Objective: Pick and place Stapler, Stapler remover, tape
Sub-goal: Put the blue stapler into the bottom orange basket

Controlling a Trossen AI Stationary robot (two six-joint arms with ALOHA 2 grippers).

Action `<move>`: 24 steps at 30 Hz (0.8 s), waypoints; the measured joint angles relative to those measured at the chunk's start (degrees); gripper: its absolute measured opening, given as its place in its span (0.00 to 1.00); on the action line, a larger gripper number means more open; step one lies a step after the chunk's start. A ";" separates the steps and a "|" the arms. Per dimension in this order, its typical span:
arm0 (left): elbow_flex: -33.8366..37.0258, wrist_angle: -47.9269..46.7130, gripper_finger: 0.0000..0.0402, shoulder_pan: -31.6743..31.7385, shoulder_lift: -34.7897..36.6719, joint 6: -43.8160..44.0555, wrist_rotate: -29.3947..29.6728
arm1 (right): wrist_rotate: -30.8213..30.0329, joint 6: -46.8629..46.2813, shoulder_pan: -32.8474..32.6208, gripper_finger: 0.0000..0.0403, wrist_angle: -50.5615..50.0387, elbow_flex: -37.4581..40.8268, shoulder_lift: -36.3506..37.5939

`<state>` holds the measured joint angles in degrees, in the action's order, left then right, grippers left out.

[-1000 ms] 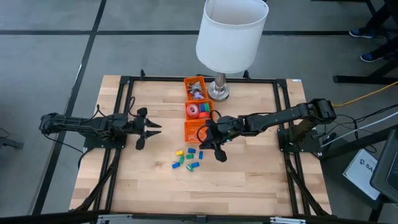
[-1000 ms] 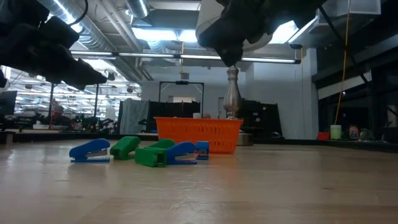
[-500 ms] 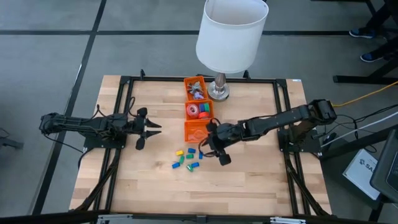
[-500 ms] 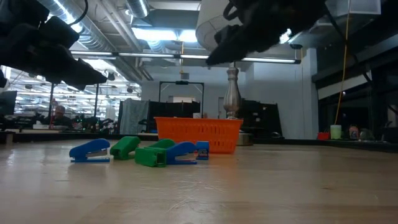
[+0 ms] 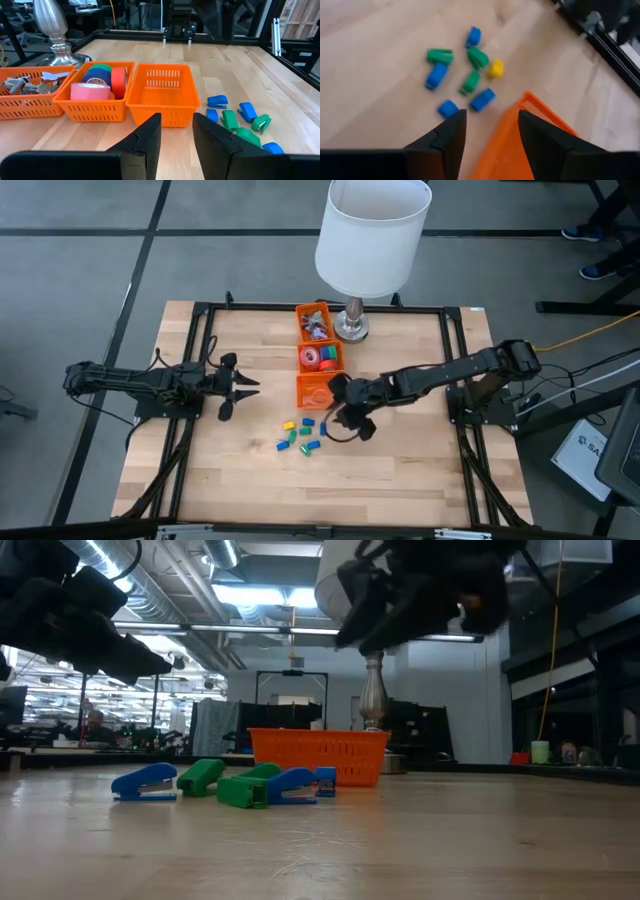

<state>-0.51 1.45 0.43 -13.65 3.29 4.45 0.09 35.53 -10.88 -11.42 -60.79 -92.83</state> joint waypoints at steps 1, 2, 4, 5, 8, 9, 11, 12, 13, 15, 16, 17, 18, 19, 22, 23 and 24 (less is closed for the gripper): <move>0.00 0.00 0.27 0.00 0.00 0.00 0.00 | -0.10 0.43 0.27 0.45 -2.54 -1.96 -0.34; 0.00 0.02 0.27 0.00 0.00 -0.01 0.00 | -0.13 0.52 0.51 0.45 -5.63 -4.58 -0.94; 0.00 0.01 0.28 0.00 0.00 0.00 0.01 | -0.13 0.52 0.71 0.43 -14.33 -9.72 -2.36; 0.00 0.00 0.28 0.00 -0.02 0.00 0.00 | -0.13 0.62 0.69 0.42 -18.12 -12.70 -3.72; 0.00 0.03 0.27 0.00 0.00 0.00 0.01 | -0.06 0.96 0.56 0.40 -27.63 -19.41 -7.55; 0.00 0.02 0.27 0.00 -0.02 -0.01 0.02 | -0.06 0.96 0.53 0.39 -29.11 -21.11 -9.01; 0.00 0.26 0.27 0.00 0.00 0.00 0.02 | -0.06 0.96 0.27 0.38 -31.19 -23.61 -11.96; 0.00 0.08 0.27 0.00 0.00 -0.01 0.01 | -0.10 0.96 0.18 0.38 -32.40 -24.62 -13.36; 0.00 0.00 0.27 0.00 0.00 -0.01 -0.01 | -0.08 0.96 0.14 0.37 -32.89 -25.58 -14.73; 0.00 0.33 0.27 0.00 0.00 0.00 0.00 | -0.07 0.96 -0.04 0.36 -33.41 -27.00 -16.90; 0.00 0.12 0.27 0.00 0.00 0.00 0.00 | -0.08 0.96 -0.06 0.36 -33.63 -27.64 -17.92; 0.00 -0.03 0.27 0.00 0.00 -0.01 0.00 | -0.01 0.96 -0.08 0.36 -33.54 -28.14 -18.83; 0.00 0.09 0.27 0.00 0.00 0.00 0.02 | -0.02 0.96 -0.08 0.35 -33.46 -28.40 -19.66; 0.00 0.13 0.27 0.00 0.00 0.00 0.02 | -0.02 0.98 -0.08 0.35 -33.53 -28.64 -20.36; 0.00 0.18 0.28 0.00 0.00 0.00 0.02 | -0.08 3.26 -0.06 0.34 -33.22 -28.92 -21.80; 0.00 0.11 0.28 0.00 0.00 0.00 0.02 | -0.06 3.96 -0.05 0.34 -33.25 -28.92 -22.18; 0.00 -0.02 0.28 0.00 0.00 0.00 0.02 | -0.07 4.28 -0.06 0.34 -33.22 -28.92 -22.53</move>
<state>-0.51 1.44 0.43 -13.65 3.29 4.47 0.03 39.81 -10.94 -44.64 -89.71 -115.37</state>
